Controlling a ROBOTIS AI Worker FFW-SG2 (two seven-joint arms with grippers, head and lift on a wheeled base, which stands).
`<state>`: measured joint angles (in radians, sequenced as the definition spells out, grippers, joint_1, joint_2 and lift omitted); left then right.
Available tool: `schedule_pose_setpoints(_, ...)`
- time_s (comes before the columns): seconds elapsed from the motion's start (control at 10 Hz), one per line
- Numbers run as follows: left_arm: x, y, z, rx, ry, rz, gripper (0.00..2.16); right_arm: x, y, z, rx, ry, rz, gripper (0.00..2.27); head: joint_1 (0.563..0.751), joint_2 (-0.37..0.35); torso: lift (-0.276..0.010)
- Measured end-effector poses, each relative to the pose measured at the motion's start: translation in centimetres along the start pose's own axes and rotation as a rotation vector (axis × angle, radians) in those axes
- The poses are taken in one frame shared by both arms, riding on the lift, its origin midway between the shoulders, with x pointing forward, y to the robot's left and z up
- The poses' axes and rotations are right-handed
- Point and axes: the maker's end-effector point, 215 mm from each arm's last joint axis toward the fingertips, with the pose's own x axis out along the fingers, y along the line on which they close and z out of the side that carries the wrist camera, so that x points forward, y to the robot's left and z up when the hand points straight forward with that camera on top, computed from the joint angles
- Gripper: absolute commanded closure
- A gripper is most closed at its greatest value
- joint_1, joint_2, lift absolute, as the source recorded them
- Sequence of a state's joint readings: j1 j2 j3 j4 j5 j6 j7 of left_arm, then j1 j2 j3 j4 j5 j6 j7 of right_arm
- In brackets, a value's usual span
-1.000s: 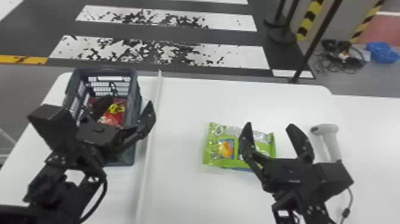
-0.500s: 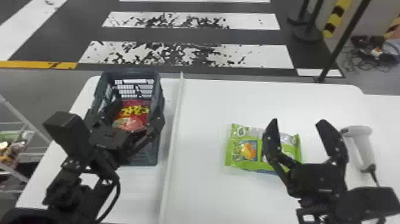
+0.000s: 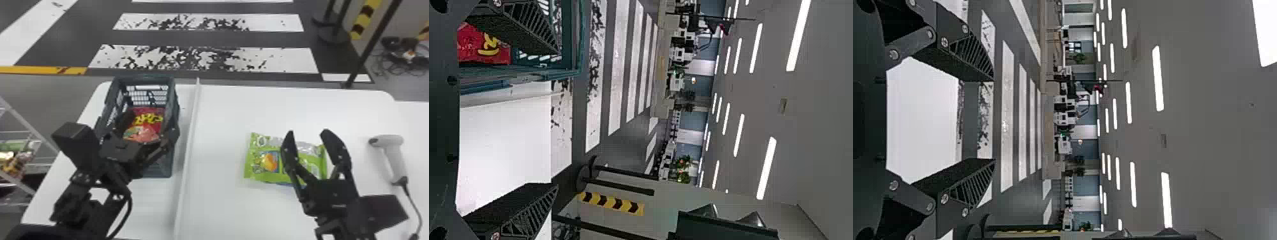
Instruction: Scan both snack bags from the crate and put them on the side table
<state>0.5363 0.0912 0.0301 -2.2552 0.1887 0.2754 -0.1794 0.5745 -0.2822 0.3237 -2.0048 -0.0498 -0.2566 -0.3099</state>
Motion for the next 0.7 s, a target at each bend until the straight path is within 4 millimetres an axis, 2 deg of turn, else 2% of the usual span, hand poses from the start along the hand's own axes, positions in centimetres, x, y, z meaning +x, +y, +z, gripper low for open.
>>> schedule_pose_setpoints(0.1,-0.2,0.2,-0.3,0.001,0.006,0.005,0.05,-0.1,1.5,-2.9,-0.036,0.105,0.065,2.22,0.695,0.075,-0.087)
schedule_pose_setpoints(0.2,-0.4,0.5,-0.4,0.002,0.009,0.010,0.05,-0.7,3.3,-6.4,-0.070,0.232,0.165,2.22,0.695,0.108,-0.087)
schedule_pose_setpoints(0.3,-0.6,0.8,-0.7,0.002,0.014,0.015,0.05,-2.0,4.7,-10.3,-0.095,0.375,0.272,2.24,0.695,0.143,-0.087)
schedule_pose_setpoints(0.4,-0.9,1.1,-0.8,0.003,0.016,0.021,0.05,-3.2,5.2,-13.4,-0.122,0.494,0.334,2.25,0.695,0.160,-0.087)
schedule_pose_setpoints(0.5,-1.2,1.5,-0.6,0.007,0.009,0.030,0.05,-3.8,5.3,-14.8,-0.133,0.552,0.363,2.25,0.695,0.167,-0.087)
schedule_pose_setpoints(0.7,-1.9,2.5,0.0,0.009,-0.004,0.049,0.05,-4.0,5.4,-15.7,-0.137,0.595,0.389,2.25,0.695,0.189,-0.087)
